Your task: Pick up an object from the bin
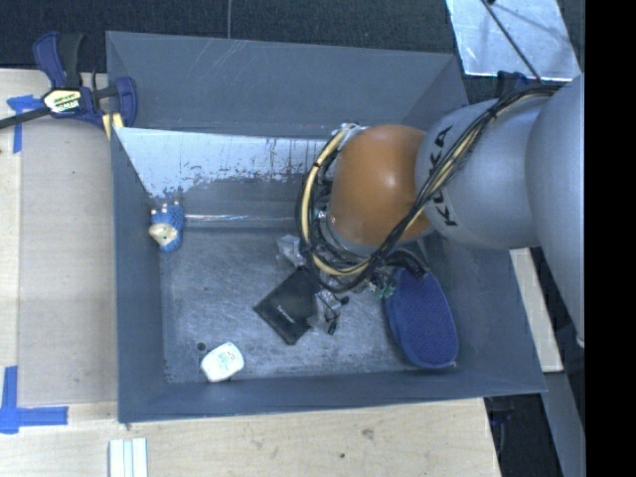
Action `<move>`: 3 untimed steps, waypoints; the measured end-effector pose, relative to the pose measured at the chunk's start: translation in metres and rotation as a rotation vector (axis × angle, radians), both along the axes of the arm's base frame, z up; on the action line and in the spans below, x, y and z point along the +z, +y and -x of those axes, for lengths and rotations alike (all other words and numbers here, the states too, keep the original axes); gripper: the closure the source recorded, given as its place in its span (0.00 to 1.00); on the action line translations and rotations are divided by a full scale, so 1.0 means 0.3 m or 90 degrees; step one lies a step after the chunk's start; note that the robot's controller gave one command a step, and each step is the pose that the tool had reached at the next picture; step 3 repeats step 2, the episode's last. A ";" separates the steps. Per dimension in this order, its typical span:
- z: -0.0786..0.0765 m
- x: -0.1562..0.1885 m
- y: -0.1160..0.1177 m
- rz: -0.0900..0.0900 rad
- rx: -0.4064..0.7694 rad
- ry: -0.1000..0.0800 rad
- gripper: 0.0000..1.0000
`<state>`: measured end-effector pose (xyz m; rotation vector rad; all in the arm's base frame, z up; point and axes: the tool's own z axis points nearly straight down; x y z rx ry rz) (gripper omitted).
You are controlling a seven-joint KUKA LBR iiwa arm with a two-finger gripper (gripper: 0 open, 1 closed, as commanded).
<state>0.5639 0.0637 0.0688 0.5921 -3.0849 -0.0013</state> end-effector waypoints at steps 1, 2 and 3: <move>-0.004 0.011 -0.002 0.000 -0.003 -0.003 1.00; 0.071 0.527 0.023 0.000 0.032 -0.007 1.00; 0.071 0.527 0.023 0.000 0.032 -0.007 1.00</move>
Offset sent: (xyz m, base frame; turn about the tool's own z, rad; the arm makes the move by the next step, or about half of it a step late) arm 0.0000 0.0000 0.0000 0.0000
